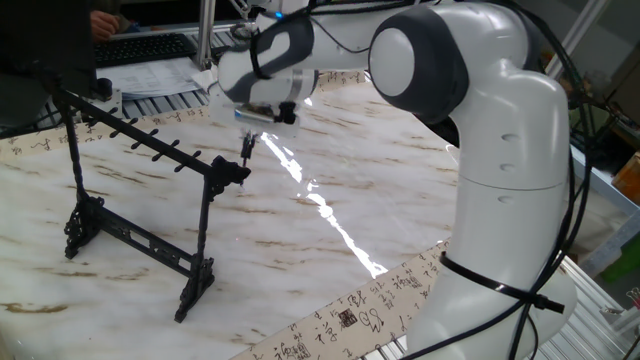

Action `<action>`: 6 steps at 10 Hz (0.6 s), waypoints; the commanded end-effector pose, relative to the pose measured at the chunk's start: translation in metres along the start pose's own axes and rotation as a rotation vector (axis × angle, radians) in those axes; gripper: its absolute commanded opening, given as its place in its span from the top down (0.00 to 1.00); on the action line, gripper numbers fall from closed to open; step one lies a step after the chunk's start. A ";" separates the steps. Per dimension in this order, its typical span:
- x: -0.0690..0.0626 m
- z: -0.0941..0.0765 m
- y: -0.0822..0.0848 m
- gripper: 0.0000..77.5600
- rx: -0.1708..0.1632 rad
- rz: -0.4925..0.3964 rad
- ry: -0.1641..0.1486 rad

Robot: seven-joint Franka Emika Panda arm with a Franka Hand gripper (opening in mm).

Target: Place the brush on the pen rack

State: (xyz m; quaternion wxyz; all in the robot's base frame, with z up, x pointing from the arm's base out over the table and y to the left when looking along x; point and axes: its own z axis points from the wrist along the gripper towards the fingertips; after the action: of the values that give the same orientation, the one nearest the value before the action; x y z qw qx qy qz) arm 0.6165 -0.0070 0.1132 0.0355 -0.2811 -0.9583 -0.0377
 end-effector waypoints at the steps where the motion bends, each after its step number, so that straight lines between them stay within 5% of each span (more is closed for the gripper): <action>1: 0.028 -0.024 0.015 0.98 -0.018 0.109 0.095; 2: 0.028 -0.024 0.015 0.98 -0.019 0.110 0.096; 3: 0.045 -0.033 0.022 0.98 -0.048 0.164 0.143; 6: 0.069 -0.046 0.031 0.98 -0.069 0.211 0.197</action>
State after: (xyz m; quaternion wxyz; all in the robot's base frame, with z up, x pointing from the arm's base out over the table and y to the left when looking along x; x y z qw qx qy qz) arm 0.5957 0.0301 0.1464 0.0948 -0.3460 -0.9309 -0.0692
